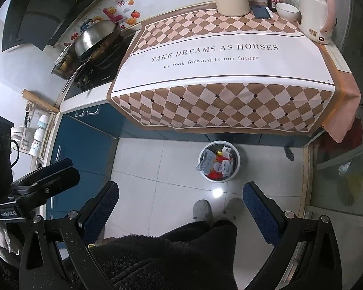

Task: Collect trash

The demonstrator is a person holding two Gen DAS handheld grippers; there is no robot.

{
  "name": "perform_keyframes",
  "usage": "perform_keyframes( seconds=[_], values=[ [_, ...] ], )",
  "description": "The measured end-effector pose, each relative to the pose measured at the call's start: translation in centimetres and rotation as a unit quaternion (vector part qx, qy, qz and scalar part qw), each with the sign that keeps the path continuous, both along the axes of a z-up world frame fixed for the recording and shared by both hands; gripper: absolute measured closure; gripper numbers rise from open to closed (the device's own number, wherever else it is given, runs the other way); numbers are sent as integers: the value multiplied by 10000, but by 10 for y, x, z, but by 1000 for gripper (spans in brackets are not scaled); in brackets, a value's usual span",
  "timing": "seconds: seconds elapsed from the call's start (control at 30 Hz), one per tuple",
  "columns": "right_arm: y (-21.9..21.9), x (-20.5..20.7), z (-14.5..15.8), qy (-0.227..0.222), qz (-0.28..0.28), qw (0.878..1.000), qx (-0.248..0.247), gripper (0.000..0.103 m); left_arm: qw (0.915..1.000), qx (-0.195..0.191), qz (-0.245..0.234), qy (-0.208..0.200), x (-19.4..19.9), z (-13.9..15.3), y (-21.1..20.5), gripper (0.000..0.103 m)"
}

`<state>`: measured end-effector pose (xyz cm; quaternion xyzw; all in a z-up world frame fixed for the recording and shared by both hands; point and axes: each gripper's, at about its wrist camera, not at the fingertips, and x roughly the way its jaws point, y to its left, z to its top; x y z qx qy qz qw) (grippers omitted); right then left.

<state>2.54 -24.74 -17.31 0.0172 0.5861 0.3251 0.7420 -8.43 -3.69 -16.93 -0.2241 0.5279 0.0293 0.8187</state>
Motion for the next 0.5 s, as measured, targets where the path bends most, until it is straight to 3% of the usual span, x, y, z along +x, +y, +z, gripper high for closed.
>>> perform_keyframes(
  seconds=[0.5],
  values=[
    [1,0,-3,92,22,9999,64,0,10000,-77,25,28,1,-4,-5,0]
  ],
)
